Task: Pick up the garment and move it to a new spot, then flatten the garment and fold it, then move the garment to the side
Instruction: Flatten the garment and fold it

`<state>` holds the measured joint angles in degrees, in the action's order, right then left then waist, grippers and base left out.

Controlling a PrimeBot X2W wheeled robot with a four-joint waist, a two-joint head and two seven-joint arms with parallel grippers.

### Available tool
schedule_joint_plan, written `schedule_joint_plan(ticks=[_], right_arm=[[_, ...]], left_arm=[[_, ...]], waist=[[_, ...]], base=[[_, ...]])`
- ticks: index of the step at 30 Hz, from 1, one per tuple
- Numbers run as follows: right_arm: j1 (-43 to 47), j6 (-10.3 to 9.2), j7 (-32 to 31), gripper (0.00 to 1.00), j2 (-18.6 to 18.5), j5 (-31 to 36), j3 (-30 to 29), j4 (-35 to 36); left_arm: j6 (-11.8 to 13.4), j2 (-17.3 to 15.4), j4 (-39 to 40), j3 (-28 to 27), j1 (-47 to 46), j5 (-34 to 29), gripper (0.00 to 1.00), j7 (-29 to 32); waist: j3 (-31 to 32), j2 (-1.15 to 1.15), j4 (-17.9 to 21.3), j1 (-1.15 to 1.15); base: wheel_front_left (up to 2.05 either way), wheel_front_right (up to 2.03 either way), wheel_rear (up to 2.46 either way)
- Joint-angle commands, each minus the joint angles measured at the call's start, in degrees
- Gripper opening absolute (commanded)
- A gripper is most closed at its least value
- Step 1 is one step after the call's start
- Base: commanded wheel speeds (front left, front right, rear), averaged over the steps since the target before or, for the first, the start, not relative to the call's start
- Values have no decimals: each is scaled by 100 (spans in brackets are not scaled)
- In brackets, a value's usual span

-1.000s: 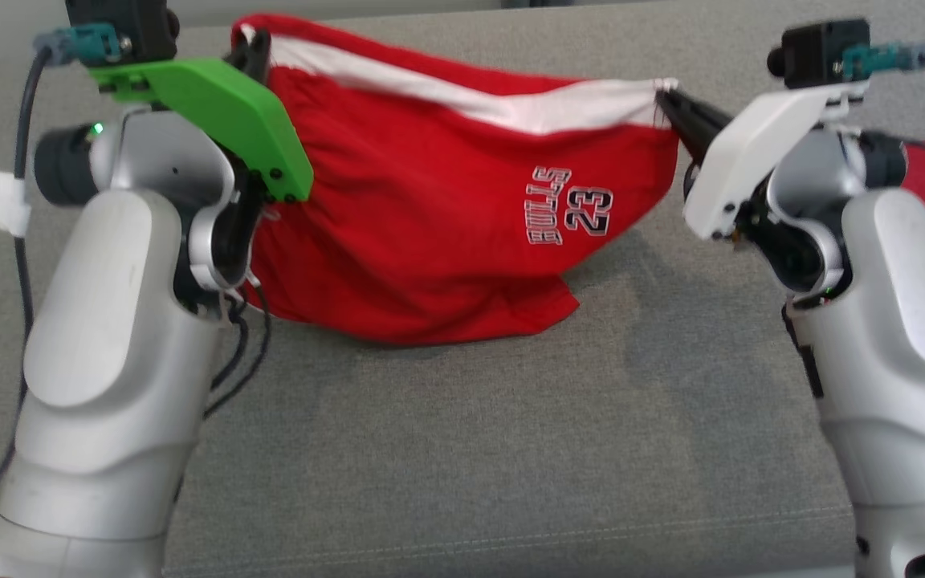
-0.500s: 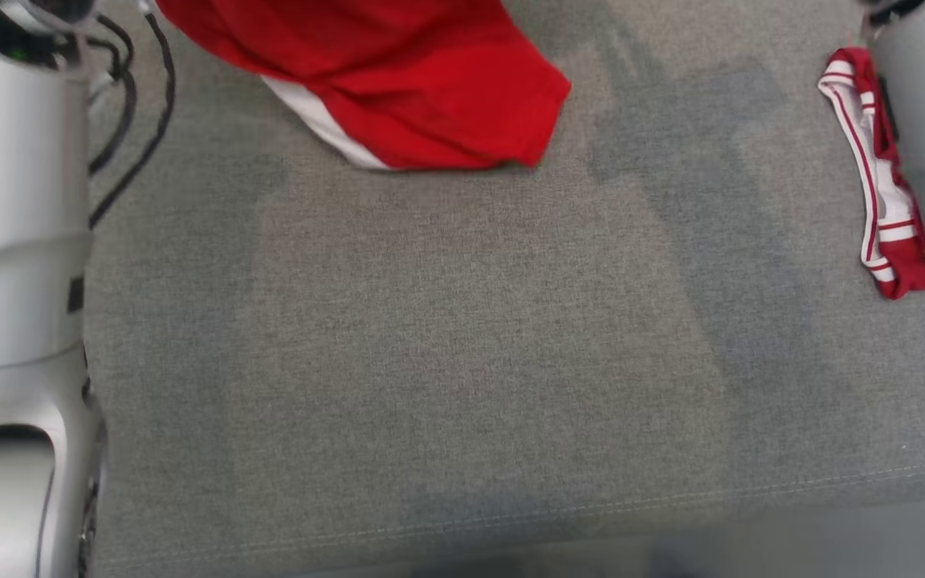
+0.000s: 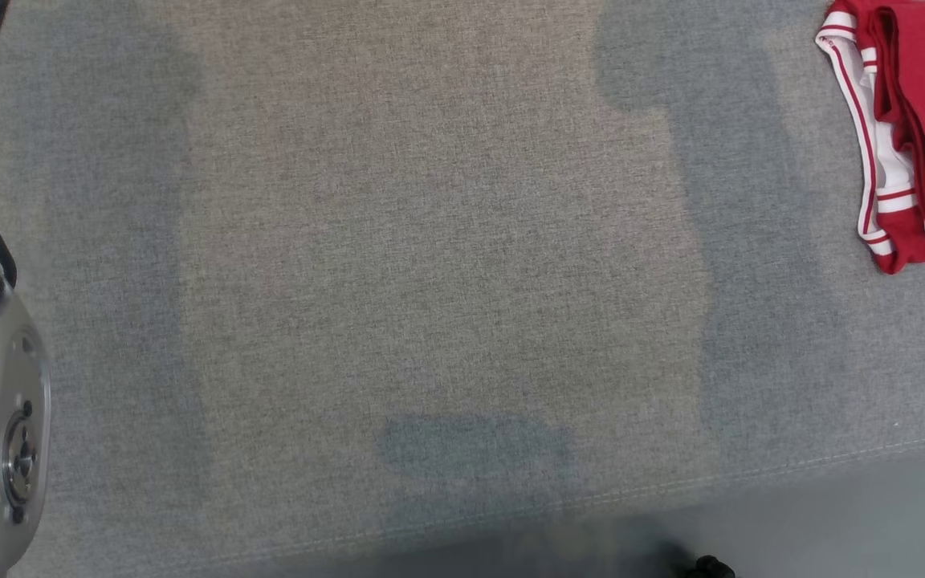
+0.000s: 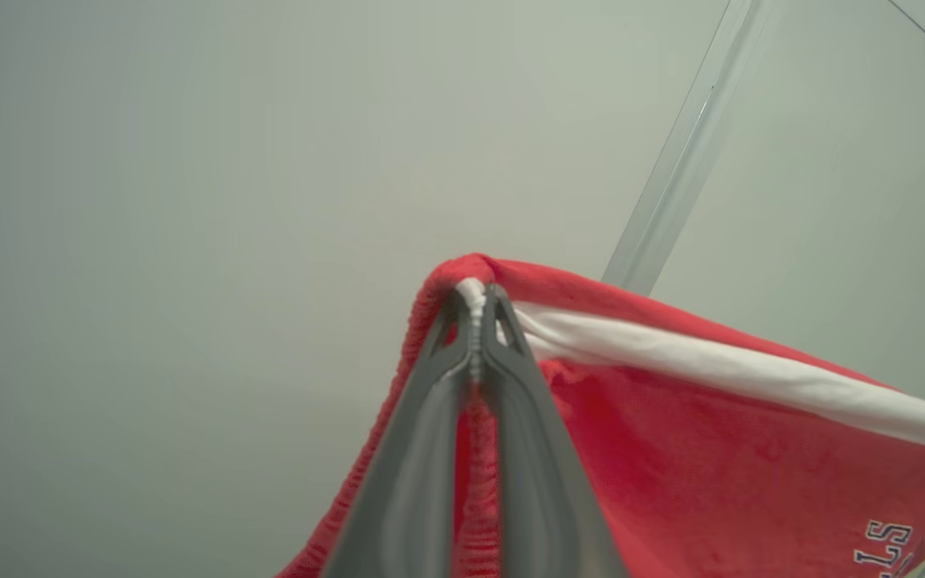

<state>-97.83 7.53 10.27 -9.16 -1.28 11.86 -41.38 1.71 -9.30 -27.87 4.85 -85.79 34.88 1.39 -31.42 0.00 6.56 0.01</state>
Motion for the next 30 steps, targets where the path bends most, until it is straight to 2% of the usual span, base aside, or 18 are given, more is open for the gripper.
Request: schedule_joint_plan(ticks=[1,6,10,13,17,21,24,25,26,30], right_arm=[[-77,-9,80,0,44,102,-60,-83],[-15,-9,195,0,150,186,101,-428],[409,-9,91,0,78,-91,839,-639],[823,-9,-38,0,-101,-559,1356,-592],[1433,-9,-344,0,-503,-1233,2128,-208],[2033,-9,-623,0,-1019,-1963,2594,473],[2541,-9,-635,0,-1399,-2326,2712,988],[2541,-9,-635,0,-1399,-2326,2712,988],[2897,-9,-626,0,-1606,-2483,2736,1295],[3427,-9,-618,0,-1878,-2598,2634,1672]], left_arm=[[-49,17,-40,-37,-97,35,0,-68],[-235,73,-264,-1,153,156,0,-144],[-402,39,-390,95,668,161,0,-200],[-518,78,-394,208,1223,189,0,-243],[-596,103,-241,281,2000,278,0,-135],[-634,54,77,485,2810,224,0,-49],[-609,32,400,570,3450,193,0,-105],[-609,32,400,570,3450,193,0,-105],[-576,32,605,627,3868,180,0,-129],[-470,31,890,697,4477,174,0,-91]], waist=[[13,0,-9,-1],[-95,0,-47,-1],[-134,0,-49,-1],[-75,0,-73,-1],[106,0,-78,-1],[406,0,-100,-1],[673,0,-129,-1],[673,0,-129,-1],[862,0,-164,-1],[1132,0,-215,-1]], base=[[0,0,0],[0,0,0],[0,0,0],[0,0,0],[0,0,0],[0,0,0],[0,0,0],[0,0,0],[0,0,0],[0,0,0]])
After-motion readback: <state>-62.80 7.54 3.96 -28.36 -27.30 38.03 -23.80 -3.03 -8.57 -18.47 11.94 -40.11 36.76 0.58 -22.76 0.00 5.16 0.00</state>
